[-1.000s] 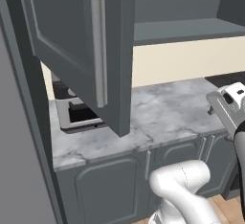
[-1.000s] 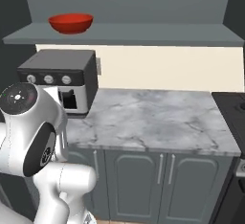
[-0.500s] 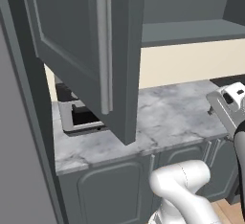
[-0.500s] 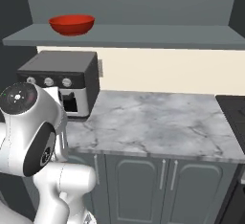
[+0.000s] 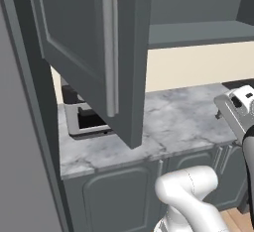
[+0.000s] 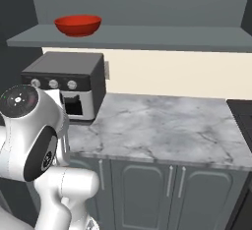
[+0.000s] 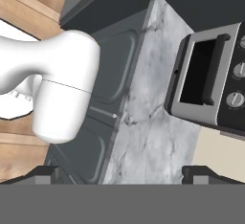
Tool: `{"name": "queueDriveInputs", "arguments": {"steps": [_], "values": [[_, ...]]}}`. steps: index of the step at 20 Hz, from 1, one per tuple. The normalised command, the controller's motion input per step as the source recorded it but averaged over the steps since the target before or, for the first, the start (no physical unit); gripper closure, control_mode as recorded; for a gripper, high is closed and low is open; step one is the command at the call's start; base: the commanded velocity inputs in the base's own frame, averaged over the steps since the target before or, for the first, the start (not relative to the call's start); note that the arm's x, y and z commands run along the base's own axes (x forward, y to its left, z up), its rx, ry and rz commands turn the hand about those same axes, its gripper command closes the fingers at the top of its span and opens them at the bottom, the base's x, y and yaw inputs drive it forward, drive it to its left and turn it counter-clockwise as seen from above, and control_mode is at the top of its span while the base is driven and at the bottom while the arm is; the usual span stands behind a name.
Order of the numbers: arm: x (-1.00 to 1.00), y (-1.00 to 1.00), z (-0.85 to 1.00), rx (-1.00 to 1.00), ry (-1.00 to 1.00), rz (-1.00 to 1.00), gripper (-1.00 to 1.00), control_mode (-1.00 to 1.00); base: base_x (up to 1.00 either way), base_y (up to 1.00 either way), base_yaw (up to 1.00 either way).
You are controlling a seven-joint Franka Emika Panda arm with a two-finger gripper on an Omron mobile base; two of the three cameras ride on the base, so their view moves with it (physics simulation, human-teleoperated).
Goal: Move the bowls from the cabinet to the plates on the dining table.
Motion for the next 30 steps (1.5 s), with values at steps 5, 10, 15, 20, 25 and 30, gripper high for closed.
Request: {"name": "queueDriveInputs", "arguments": {"steps": [5,10,15,20,25,30], "values": [[0.00,0.00,0.00,0.00,0.00,0.00,-1.00,1.00,0.25,0.10,0.06],[0.00,0.00,0.00,0.00,0.00,0.00,-1.00,1.00,0.29,0.02,0.01],[0.00,0.00,0.00,0.00,0.00,0.00,-1.00,1.00,0.07,0.00,0.00],[0.00,0.00,0.00,0.00,0.00,0.00,-1.00,-1.00,0.00,0.00,0.00],[0.00,0.05,0.11,0.00,-0.05,0.06,-1.00,-1.00,0.00,0.00,0.00],[0.00,0.12,0.38,0.00,-0.08,0.06,-1.00,-1.00,0.00,0.00,0.00]]}}
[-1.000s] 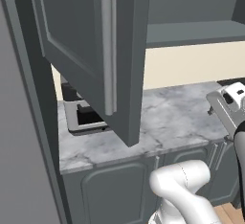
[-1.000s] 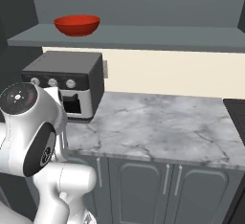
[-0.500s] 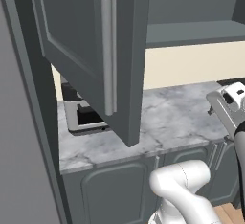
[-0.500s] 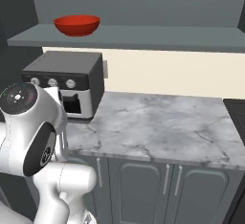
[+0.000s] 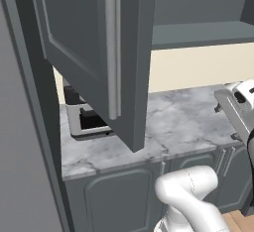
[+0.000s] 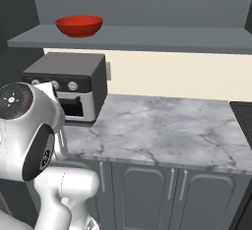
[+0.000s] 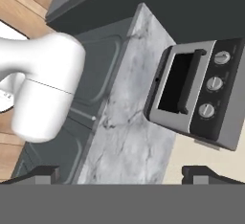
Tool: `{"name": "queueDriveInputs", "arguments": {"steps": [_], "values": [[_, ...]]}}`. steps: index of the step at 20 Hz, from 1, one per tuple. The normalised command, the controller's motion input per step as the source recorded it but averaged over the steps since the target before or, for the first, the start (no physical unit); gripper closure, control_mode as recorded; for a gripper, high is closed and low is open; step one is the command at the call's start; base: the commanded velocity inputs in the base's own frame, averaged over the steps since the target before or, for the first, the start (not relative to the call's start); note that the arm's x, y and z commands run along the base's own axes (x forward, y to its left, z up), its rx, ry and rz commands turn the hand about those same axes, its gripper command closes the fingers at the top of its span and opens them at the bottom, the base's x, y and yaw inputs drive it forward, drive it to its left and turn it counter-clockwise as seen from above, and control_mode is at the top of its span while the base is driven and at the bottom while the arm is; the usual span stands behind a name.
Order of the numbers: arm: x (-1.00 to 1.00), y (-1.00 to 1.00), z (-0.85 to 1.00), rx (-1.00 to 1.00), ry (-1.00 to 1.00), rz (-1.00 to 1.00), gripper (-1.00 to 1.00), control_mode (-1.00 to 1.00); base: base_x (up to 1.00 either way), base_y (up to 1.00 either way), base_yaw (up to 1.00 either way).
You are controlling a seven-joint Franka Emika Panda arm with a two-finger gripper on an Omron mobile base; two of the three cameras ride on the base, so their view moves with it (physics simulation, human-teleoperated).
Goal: Move the bowls from the cabinet to the plates on the dining table.
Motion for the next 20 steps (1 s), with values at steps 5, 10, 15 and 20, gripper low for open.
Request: {"name": "queueDriveInputs", "arguments": {"steps": [5,10,15,20], "values": [[0.01,0.15,0.46,-0.01,-0.03,0.00,-1.00,-1.00,0.00,0.00,0.00],[0.01,0.19,0.53,-0.01,0.00,-0.02,-1.00,-1.00,0.00,0.00,0.00],[0.06,0.17,0.49,-0.03,-0.02,-0.02,-1.00,-1.00,0.00,0.00,0.00],[0.07,0.07,0.28,0.05,-0.06,0.00,-1.00,-1.00,0.00,0.00,0.00]]}}
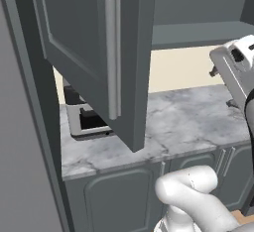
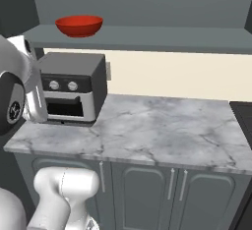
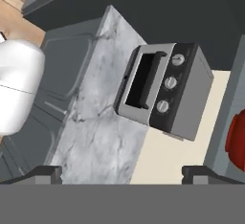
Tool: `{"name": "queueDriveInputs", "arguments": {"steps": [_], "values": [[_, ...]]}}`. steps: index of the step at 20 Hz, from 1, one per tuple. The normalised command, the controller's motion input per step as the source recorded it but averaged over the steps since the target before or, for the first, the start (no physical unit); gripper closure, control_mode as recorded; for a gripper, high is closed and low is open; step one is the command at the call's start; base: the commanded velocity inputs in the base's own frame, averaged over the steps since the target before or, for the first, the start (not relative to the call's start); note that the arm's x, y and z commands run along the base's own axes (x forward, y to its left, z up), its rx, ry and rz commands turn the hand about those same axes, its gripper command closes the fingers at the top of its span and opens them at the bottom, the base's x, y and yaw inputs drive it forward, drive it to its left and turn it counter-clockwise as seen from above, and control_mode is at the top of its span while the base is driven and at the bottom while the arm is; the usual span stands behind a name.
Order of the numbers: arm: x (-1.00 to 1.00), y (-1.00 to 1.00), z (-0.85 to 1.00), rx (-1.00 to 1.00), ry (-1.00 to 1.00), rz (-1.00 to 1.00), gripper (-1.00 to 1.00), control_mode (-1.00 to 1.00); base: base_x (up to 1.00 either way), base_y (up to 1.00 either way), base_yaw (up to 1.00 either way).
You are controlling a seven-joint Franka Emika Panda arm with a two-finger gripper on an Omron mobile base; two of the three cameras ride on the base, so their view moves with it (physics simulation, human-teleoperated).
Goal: Move the bowls from the cabinet to the plates on the dining table.
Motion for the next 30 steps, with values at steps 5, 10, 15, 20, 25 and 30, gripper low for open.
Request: {"name": "queueDriveInputs", "arguments": {"steps": [5,10,15,20,25,30], "values": [[0.08,0.00,0.07,0.15,-0.07,0.00,-1.00,-1.00,0.00,0.00,0.00],[0.08,0.09,0.02,0.18,-0.04,0.00,-1.00,-1.00,0.00,0.00,0.00],[0.06,0.20,0.00,0.20,-0.04,0.00,-1.00,-1.00,0.00,0.00,0.00],[0.10,0.22,0.03,0.22,-0.02,0.00,-1.00,-1.00,0.00,0.00,0.00],[0.12,0.17,0.25,0.17,0.00,0.00,-1.00,-1.00,0.00,0.00,0.00],[0.13,0.04,0.26,0.03,0.00,0.01,-1.00,-1.00,0.00,0.00,0.00]]}}
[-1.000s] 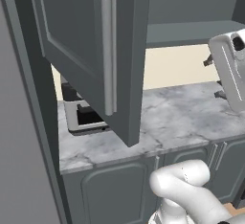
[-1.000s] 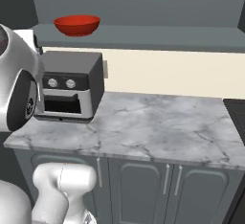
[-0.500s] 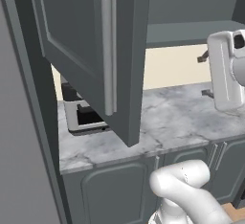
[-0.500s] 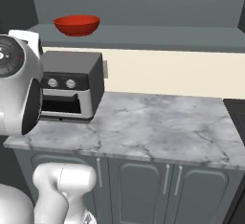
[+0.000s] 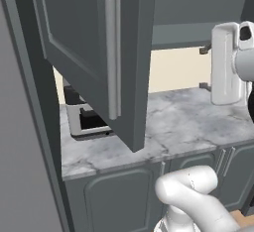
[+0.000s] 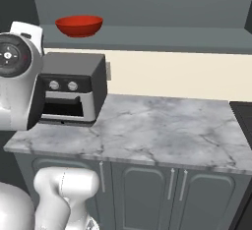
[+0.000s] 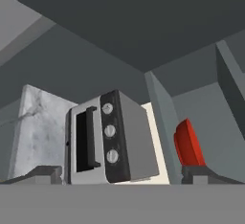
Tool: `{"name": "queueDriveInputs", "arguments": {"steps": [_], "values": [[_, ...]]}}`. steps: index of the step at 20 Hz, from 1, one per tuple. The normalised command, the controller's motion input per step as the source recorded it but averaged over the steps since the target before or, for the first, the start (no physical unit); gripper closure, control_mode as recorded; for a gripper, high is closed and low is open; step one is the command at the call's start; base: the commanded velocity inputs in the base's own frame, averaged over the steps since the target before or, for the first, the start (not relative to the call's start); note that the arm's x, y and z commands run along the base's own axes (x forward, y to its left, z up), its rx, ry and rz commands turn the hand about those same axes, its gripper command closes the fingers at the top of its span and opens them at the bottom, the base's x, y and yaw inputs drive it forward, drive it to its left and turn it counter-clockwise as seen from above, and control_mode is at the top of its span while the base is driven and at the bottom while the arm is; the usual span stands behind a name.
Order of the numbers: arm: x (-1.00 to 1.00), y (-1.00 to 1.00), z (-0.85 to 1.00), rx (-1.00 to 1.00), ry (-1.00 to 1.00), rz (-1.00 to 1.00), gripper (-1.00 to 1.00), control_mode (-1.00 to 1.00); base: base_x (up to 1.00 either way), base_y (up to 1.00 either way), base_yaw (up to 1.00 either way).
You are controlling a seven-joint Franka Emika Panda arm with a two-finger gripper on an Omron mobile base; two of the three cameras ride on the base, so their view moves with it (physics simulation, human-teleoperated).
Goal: Move the bowls from the cabinet to the plates on the dining table.
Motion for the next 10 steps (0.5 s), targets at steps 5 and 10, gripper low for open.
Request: {"name": "queueDriveInputs", "arguments": {"steps": [5,10], "values": [[0.20,0.00,0.21,0.00,0.01,0.02,-1.00,-1.00,0.00,0.00,0.00],[0.28,0.00,0.16,0.01,0.02,0.04,-1.00,-1.00,0.00,0.00,0.00]]}}
